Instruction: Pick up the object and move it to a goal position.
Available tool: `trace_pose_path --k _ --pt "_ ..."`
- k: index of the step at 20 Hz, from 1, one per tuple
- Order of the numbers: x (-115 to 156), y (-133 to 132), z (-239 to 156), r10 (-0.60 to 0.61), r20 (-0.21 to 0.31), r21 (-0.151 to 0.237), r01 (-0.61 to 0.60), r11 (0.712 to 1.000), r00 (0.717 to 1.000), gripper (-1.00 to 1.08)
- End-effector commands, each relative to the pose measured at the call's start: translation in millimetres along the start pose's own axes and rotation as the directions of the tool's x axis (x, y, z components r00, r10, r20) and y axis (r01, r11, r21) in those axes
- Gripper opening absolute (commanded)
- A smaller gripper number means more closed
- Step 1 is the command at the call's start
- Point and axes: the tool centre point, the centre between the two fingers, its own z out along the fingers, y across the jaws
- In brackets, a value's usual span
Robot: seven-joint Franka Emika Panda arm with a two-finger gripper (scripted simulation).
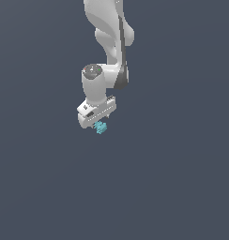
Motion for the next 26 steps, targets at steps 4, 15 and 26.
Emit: trace_pose_path --k 4,15,26 --pt "-8 -4 5 -0.065 0.000 0.000 0.065 0.998 0.998 1.00" --pt "-11 -5 11 -0.084 0.000 0.001 0.084 0.996 0.996 1.00" --pt "-11 -6 53 -0.087 -0.001 0.001 0.087 0.996 0.996 1.00"
